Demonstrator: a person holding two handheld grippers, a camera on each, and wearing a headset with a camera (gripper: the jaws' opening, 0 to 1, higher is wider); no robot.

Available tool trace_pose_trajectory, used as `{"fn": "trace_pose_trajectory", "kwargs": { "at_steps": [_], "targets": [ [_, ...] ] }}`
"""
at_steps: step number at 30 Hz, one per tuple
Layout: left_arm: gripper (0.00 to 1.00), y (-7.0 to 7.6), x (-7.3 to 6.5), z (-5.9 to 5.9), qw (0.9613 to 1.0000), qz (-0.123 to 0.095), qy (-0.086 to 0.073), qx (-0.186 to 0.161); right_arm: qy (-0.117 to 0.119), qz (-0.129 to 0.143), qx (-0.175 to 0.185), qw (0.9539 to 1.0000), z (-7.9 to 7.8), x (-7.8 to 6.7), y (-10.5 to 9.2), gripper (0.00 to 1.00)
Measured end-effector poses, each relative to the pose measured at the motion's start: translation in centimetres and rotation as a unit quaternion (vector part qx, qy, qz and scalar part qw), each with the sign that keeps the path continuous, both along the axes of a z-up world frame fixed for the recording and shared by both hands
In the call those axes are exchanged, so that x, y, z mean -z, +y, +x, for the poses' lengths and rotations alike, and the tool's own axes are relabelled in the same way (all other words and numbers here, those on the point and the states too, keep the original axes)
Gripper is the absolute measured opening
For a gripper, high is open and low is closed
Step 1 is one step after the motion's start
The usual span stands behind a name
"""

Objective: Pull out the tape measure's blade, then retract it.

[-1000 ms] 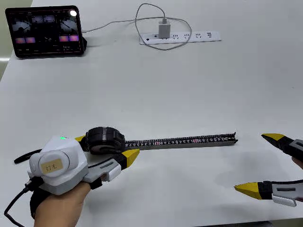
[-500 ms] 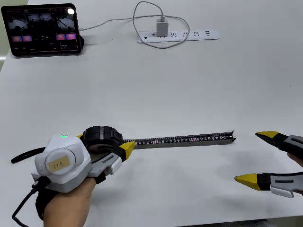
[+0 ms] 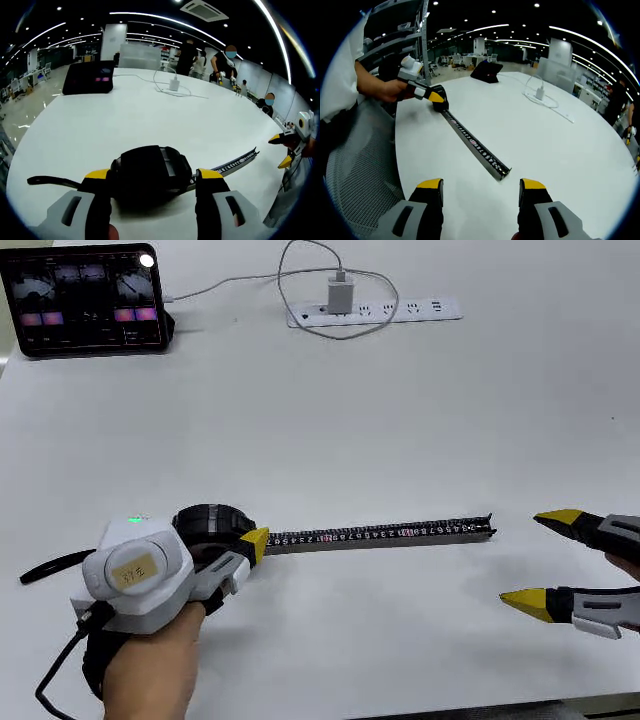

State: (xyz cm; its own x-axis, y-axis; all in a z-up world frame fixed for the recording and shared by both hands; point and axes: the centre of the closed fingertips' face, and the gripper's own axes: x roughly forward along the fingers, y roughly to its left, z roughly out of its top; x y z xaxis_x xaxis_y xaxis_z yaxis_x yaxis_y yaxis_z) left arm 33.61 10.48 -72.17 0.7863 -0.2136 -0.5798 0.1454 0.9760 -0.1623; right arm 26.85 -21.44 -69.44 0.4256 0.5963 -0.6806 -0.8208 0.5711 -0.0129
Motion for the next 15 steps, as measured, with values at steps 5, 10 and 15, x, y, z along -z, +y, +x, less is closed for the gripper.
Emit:
{"fn": "trace_pose_trajectory", "kwargs": {
  "at_steps": [5,10,15],
  "targets": [
    [0.61,0.27,-0.02,0.11,0.9999,-0.004,0.002,-0.010,0.005,0.001,-0.001,1.0000,0.12,0.17,0.14,0.57],
    [0.60,0.22,0.03,0.13,0.9999,-0.003,0.004,-0.012,0.004,-0.005,-0.007,1.0000,0.28,0.29,0.19,0.55],
    [0.61,0.19,0.09,0.14,0.9999,-0.001,0.006,-0.013,0.006,-0.014,-0.016,0.9998,0.66,0.48,0.22,0.53]
  ]
}}
